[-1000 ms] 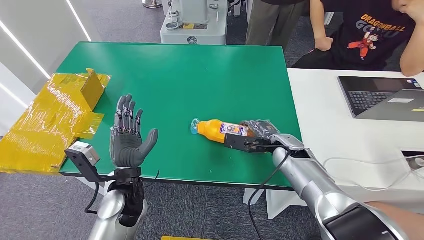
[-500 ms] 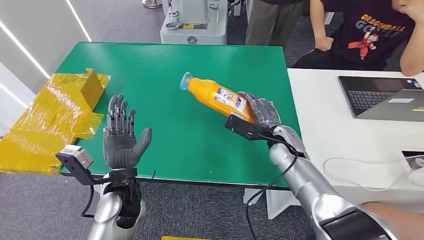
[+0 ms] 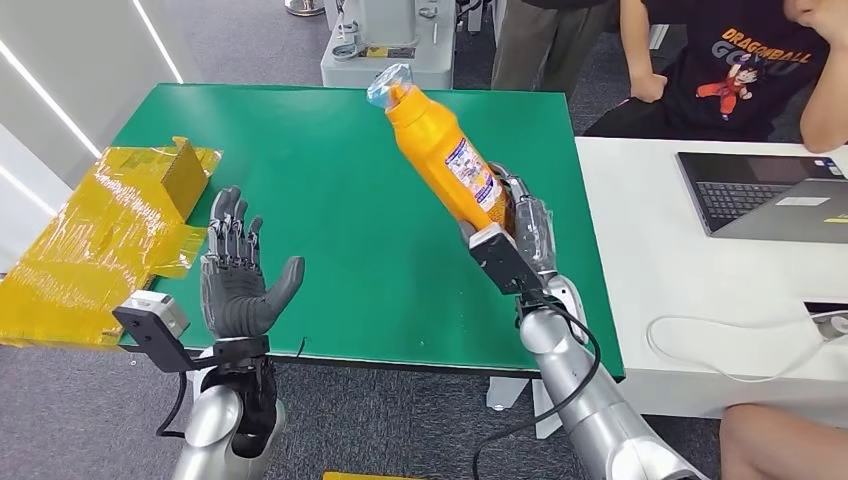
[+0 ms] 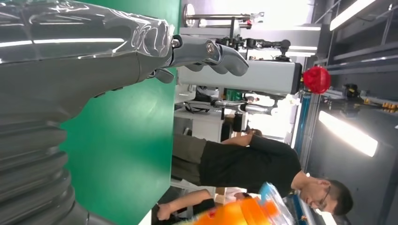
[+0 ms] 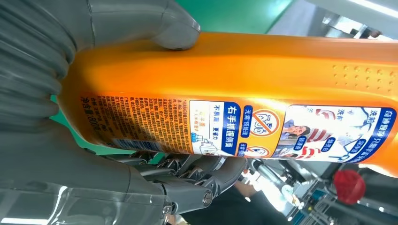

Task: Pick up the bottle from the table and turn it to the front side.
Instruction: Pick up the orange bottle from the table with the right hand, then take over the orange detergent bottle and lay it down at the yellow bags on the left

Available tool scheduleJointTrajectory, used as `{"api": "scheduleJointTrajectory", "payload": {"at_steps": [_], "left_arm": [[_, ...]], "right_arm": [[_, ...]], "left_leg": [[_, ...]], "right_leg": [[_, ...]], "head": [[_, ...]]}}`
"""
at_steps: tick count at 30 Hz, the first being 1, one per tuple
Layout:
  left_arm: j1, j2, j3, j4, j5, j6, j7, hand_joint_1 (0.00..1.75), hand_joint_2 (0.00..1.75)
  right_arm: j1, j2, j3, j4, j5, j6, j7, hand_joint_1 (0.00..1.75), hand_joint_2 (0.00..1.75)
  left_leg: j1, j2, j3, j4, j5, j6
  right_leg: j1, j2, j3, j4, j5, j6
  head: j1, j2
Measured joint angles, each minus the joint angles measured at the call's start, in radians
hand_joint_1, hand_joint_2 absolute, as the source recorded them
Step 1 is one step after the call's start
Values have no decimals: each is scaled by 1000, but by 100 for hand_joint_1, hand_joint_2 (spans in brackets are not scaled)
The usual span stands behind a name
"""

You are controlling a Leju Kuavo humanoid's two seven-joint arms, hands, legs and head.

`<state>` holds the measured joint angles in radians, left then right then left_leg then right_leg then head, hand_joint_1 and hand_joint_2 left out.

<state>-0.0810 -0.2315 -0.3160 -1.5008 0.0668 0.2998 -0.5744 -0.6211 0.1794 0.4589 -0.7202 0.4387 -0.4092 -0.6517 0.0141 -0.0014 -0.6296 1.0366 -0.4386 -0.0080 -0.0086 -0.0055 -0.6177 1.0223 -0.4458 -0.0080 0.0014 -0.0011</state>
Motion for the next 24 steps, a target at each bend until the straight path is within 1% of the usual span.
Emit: {"api": "scheduleJointTrajectory", "payload": {"at_steps": [5, 11, 15, 21, 24], "left_arm": [[-66, 20, -17, 45, -25, -33, 32, 0, 175], [-130, 44, -35, 98, -39, -89, 72, 0, 175], [-160, 59, -43, 125, -37, -138, 98, 0, 175], [-235, 98, -66, 184, -20, -279, 159, 0, 175], [-274, 114, -79, 208, -12, -323, 184, 0, 175]], "right_arm": [[105, -3, 0, -155, -71, 15, -1, 175, 175], [184, -19, 3, -278, -112, 60, -17, 175, 175], [210, -31, 14, -320, -126, 96, -32, 175, 175], [225, -53, 43, -358, -136, 203, -42, 175, 175], [225, -67, 57, -362, -124, 246, -37, 175, 175]], "left_leg": [[0, 0, 0, 0, 0, 0], [0, 1, 0, 0, 0, 0], [0, 1, 0, 0, 0, 0], [0, 1, 0, 0, 0, 0], [0, 1, 0, 0, 0, 0]], "right_leg": [[0, 0, 0, 0, 0, 0], [0, 1, -1, 0, 0, 0], [0, 1, -1, 0, 0, 0], [0, 1, -1, 0, 0, 0], [0, 1, 0, 0, 0, 0]], "head": [[0, 0], [0, 0], [0, 0], [0, 0], [0, 0]]}}
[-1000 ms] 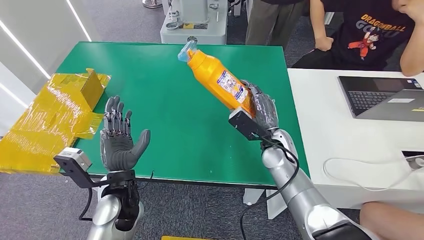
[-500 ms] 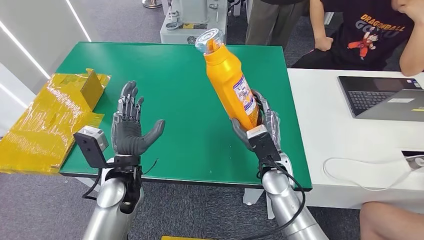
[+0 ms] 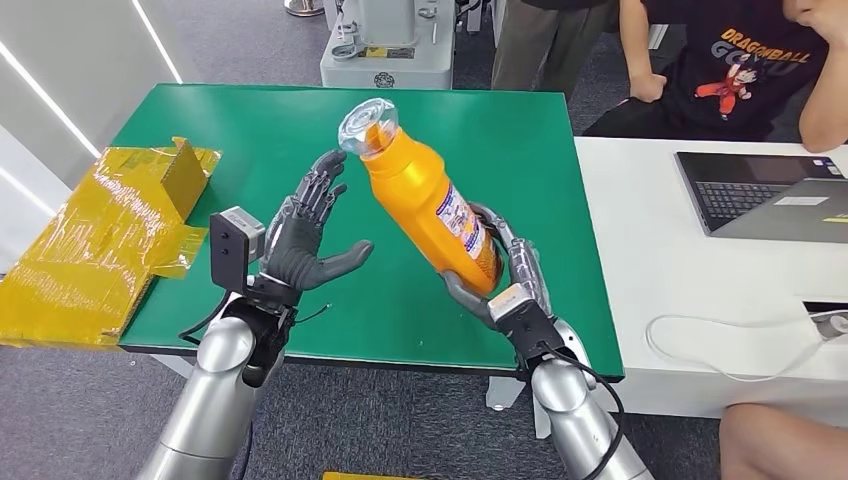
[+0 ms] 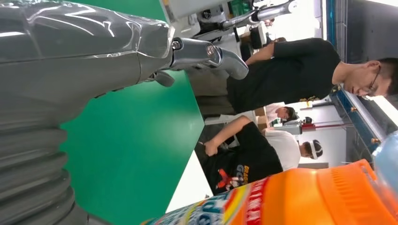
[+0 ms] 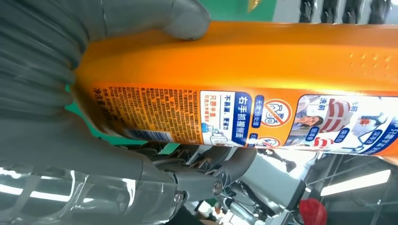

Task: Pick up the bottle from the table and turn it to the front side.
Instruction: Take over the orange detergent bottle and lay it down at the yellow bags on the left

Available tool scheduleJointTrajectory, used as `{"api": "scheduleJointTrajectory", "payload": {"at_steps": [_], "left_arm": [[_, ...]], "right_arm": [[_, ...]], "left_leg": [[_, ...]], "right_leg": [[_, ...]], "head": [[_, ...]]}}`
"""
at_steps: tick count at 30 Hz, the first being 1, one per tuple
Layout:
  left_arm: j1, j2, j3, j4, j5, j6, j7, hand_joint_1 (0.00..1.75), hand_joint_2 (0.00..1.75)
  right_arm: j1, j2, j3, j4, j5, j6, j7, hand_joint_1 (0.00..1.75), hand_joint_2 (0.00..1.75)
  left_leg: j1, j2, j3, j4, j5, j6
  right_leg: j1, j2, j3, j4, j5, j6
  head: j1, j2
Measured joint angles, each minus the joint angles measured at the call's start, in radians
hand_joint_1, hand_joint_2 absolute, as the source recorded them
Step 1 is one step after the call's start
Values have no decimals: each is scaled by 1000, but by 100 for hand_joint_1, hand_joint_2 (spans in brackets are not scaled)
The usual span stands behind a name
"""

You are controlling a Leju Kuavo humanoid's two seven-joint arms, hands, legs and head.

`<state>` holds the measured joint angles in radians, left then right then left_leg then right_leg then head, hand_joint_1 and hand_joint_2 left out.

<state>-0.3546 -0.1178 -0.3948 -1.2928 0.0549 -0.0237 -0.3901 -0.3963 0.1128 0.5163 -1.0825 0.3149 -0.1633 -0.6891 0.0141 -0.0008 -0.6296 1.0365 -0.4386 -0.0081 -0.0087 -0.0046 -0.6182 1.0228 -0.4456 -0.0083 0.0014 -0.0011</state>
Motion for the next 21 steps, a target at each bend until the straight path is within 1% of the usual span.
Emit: {"api": "scheduleJointTrajectory", "payload": {"at_steps": [5, 11, 17, 21], "left_arm": [[-43, 19, -15, 21, 4, -31, 22, 0, 175], [-92, 36, -36, 48, 17, -70, 33, 0, 175], [-132, 35, -62, 90, 54, -91, 41, 0, 175], [-139, 34, -68, 99, 64, -93, 46, 0, 175]], "right_arm": [[-3, -18, 16, 7, 26, 25, 3, 175, 175], [-19, -35, 24, 43, 44, 20, -5, 175, 175], [-30, -49, 28, 72, 50, 1, -7, 175, 175], [-32, -51, 28, 78, 51, -1, -7, 175, 175]], "left_leg": [[0, 0, 0, 0, 0, 0], [0, 0, 0, 0, 0, 0], [0, 0, 0, 0, 0, 0], [0, 0, 0, 0, 0, 0]], "right_leg": [[0, 0, 0, 0, 0, 0], [0, 0, 0, 0, 0, 0], [0, 0, 0, 0, 0, 0], [0, 0, 0, 0, 0, 0]], "head": [[0, 0], [0, 0], [0, 0], [0, 0]]}}
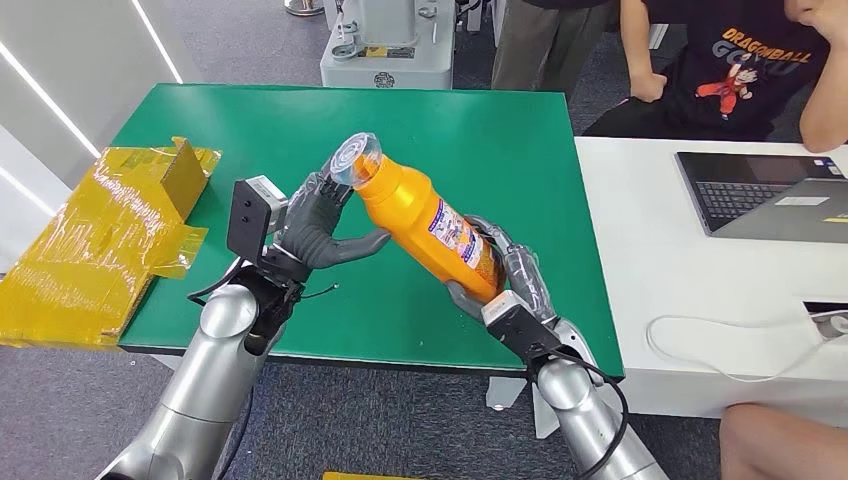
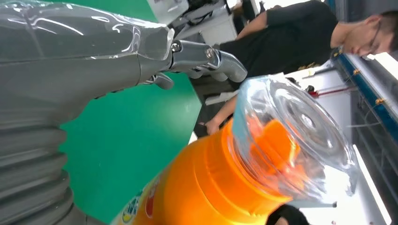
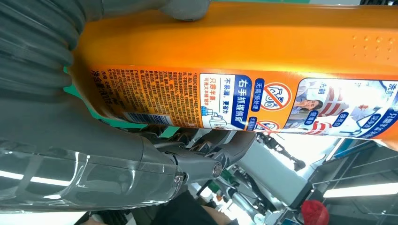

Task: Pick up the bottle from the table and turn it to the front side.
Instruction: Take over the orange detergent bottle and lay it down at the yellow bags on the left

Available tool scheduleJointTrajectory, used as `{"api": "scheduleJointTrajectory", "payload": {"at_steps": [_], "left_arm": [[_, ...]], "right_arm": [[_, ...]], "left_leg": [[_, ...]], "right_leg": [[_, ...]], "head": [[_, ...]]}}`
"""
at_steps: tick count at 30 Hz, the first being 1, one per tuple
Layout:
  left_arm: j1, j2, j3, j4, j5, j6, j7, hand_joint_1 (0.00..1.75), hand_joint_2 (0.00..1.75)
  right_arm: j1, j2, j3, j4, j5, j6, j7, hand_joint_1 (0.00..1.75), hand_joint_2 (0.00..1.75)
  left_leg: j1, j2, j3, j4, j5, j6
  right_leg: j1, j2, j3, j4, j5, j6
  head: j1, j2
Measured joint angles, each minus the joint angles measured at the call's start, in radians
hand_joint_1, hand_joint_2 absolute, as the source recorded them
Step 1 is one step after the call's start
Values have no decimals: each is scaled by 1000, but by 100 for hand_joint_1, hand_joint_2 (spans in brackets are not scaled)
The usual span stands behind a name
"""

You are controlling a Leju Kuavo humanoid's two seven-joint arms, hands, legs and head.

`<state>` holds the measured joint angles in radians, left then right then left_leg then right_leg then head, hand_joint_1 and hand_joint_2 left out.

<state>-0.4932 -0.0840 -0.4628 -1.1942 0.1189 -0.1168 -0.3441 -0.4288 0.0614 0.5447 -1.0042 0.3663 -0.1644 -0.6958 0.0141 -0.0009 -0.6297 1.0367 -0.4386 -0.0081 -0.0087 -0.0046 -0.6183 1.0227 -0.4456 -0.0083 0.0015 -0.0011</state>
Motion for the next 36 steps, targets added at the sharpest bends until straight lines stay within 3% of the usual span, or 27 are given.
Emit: {"api": "scheduleJointTrajectory", "payload": {"at_steps": [6, 16, 26, 36], "left_arm": [[-21, -48, -46, 23, 76, -32, 54, 0, 175], [-44, -100, -92, 25, 125, -12, 73, 0, 175], [-62, -127, -104, 33, 131, 47, 70, 0, 175], [-73, -132, -104, 122, 53, 148, 2, 0, 175]], "right_arm": [[-21, -7, 2, 33, 22, -17, 0, 175, 175], [-90, 0, 2, 96, 41, -55, -2, 175, 175], [-171, 60, 2, 165, 24, -58, 11, 175, 175], [-216, 119, 9, 209, -8, -25, 9, 175, 175]], "left_leg": [[0, 0, 0, 0, 0, 0], [0, 0, 0, 0, 0, 0], [0, 0, 0, 0, 0, 0], [0, 0, 0, 0, 0, 0]], "right_leg": [[0, 0, 0, 0, 0, 0], [0, 0, 0, 0, 0, 0], [0, 0, 0, 1, 0, 0], [0, 0, 0, 0, 0, 0]], "head": [[0, 0], [0, 0], [0, 0], [0, 0]]}}
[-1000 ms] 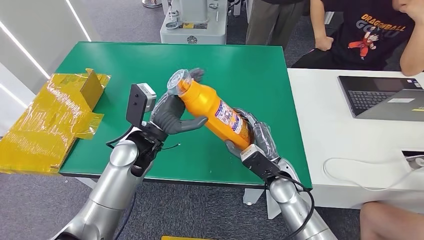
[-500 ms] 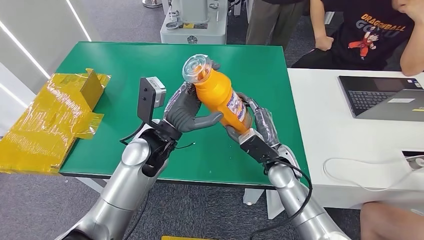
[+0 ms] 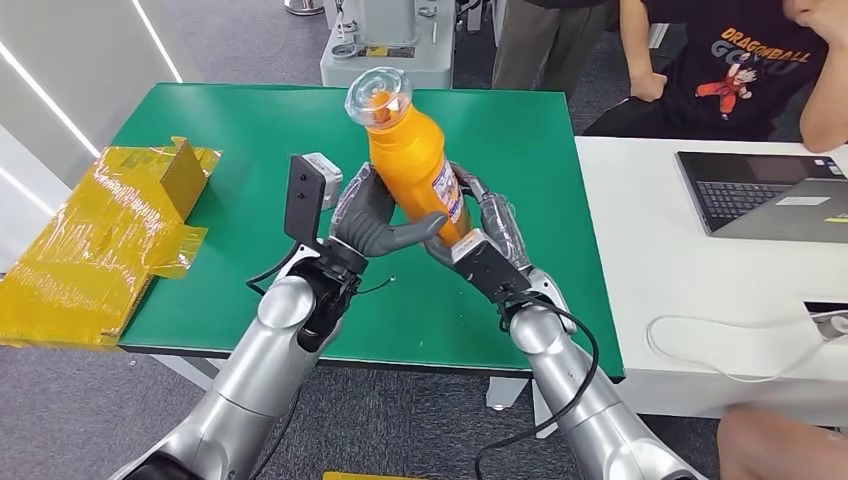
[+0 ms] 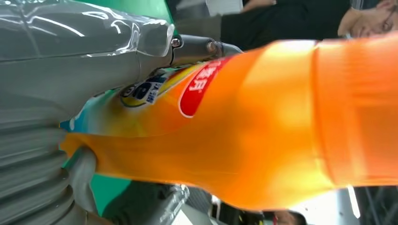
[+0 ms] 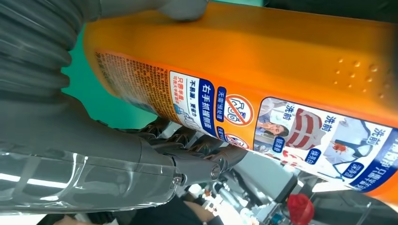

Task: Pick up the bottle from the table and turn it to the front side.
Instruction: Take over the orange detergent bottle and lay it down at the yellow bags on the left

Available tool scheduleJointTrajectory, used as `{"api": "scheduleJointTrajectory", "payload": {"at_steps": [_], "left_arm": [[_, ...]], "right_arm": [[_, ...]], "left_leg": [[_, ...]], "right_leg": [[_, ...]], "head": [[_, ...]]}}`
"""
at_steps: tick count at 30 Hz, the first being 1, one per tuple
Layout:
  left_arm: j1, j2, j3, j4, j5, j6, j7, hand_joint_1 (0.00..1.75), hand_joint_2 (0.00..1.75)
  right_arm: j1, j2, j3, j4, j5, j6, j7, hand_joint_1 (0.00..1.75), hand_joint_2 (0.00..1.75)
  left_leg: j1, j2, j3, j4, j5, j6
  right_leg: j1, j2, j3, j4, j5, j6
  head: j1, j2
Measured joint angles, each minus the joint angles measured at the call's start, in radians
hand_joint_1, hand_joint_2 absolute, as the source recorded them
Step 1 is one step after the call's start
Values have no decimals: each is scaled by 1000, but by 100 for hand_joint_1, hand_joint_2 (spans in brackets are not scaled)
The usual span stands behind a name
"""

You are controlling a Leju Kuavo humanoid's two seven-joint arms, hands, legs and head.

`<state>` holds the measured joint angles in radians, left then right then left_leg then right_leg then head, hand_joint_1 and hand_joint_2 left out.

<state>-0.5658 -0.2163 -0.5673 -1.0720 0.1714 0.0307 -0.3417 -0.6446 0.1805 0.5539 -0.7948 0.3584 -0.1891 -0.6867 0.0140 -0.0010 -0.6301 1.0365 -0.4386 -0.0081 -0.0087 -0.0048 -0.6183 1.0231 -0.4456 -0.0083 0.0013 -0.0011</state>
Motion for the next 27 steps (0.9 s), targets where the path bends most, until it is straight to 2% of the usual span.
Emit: {"api": "scheduleJointTrajectory", "payload": {"at_steps": [10, 27], "left_arm": [[-13, 2, 0, 64, -86, 119, -48, 0, 175], [-14, 19, 21, 74, -95, 149, -60, 0, 175]], "right_arm": [[-8, 28, 8, 32, -32, 41, 0, 175, 175], [-4, 51, 30, 104, -68, 40, -7, 175, 175]], "left_leg": [[0, 0, 0, 0, 0, 0], [0, 0, 0, 0, 0, 0]], "right_leg": [[0, 0, 0, 0, 0, 0], [0, 0, 0, 0, 0, 0]], "head": [[0, 0], [0, 0]]}}
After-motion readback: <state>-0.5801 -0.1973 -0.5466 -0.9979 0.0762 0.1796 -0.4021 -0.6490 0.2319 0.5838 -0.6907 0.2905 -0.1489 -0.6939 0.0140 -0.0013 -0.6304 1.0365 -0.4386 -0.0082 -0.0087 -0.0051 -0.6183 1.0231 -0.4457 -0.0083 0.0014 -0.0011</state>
